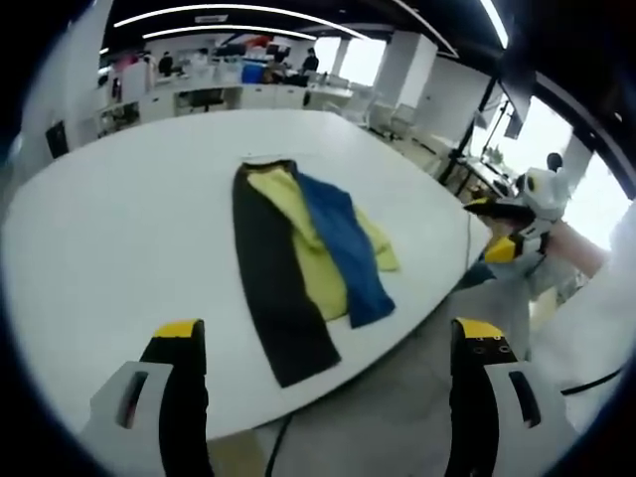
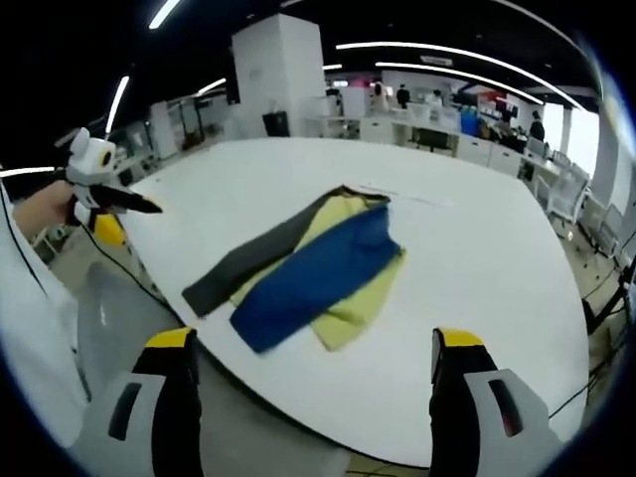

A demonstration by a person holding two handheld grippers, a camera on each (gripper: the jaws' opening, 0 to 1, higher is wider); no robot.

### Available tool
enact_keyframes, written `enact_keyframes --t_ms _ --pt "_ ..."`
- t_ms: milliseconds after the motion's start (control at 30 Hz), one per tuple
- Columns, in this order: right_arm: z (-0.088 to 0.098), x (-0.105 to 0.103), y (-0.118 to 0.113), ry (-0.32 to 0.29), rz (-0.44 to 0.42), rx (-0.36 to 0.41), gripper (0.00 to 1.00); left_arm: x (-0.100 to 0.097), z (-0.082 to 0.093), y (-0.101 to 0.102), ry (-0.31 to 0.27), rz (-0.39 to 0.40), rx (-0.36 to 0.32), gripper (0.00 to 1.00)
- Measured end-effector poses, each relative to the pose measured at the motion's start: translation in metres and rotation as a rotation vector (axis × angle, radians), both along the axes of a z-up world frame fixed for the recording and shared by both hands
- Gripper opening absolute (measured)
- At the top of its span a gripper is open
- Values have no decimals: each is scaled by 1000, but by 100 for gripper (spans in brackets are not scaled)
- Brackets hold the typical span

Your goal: Fold the garment on the visible template until the final outline fits inside the template.

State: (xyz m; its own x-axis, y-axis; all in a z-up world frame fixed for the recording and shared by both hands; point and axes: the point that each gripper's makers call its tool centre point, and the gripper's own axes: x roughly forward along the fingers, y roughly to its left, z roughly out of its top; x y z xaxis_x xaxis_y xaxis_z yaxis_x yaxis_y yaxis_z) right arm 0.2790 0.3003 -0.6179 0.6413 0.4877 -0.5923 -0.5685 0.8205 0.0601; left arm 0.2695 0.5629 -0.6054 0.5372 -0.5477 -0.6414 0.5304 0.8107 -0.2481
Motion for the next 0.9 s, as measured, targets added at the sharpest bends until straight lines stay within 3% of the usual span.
enact_keyframes --t_ms 300,567,900 --pt "-9 1 26 25 66 3 90 -2 -6 11 20 29 11 99" --pt "-21 -4 57 59 171 0 78 1 -7 7 16 19 23 99" --pt "-31 -7 92 81 250 9 71 -1 -12 11 32 34 13 99"
